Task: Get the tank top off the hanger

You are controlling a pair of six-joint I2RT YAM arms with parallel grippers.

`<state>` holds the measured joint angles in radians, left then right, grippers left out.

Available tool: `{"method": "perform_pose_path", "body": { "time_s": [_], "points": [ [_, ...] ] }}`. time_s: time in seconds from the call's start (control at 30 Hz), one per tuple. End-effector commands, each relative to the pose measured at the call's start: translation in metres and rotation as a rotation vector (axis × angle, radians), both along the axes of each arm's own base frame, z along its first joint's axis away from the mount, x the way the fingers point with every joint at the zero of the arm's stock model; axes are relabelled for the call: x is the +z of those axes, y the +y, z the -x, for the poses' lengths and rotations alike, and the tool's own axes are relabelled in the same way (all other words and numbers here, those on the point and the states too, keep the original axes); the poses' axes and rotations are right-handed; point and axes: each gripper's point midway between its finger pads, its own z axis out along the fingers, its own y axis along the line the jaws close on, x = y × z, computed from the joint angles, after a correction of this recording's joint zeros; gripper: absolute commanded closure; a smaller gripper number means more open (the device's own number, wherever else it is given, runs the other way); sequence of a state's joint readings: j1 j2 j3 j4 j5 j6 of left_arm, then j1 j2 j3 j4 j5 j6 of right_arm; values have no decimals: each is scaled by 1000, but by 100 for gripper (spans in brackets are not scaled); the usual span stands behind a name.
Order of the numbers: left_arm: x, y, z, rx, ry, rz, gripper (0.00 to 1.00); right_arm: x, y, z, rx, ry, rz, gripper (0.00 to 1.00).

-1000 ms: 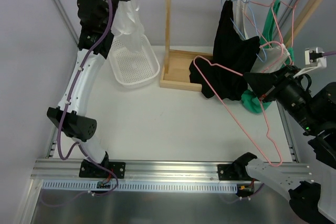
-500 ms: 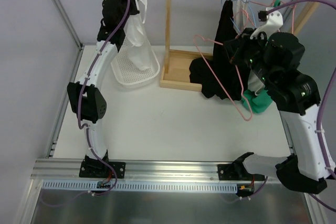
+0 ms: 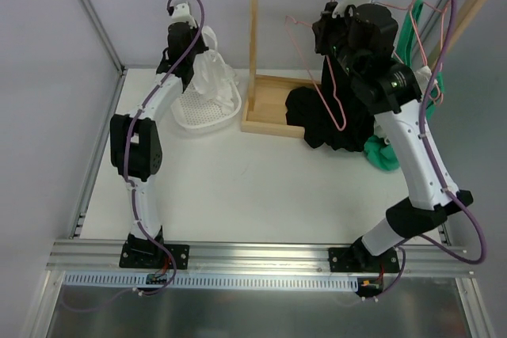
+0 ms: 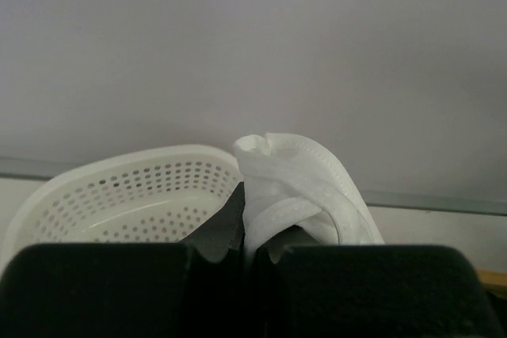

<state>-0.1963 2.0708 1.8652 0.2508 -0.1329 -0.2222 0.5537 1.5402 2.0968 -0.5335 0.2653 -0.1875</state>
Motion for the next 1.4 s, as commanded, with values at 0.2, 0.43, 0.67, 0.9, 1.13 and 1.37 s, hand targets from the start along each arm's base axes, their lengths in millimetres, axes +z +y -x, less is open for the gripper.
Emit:
{"method": "perform_pose_path", "body": {
  "time_s": [0.2, 0.43, 0.67, 0.9, 1.13, 1.37],
  "points": [
    [-87, 53, 22, 253, 228, 23, 99, 81, 9, -53, -64, -305, -99, 100],
    [-141, 69, 59, 339, 373, 22, 84, 85, 18, -75, -73, -336, -153, 100],
    [-152, 78, 76, 356, 433, 5, 1, 84, 26, -91, -75, -356, -199, 100],
    [-66, 59, 104, 236, 324, 82, 1, 82, 26, -105, -98, -370, -224, 100],
    [-14, 30, 165, 142, 232, 84, 1, 79, 26, -120, -113, -375, -260, 100],
    [20, -1, 213, 40, 154, 91, 1, 72, 29, -129, -119, -369, -282, 100]
  ]
}}
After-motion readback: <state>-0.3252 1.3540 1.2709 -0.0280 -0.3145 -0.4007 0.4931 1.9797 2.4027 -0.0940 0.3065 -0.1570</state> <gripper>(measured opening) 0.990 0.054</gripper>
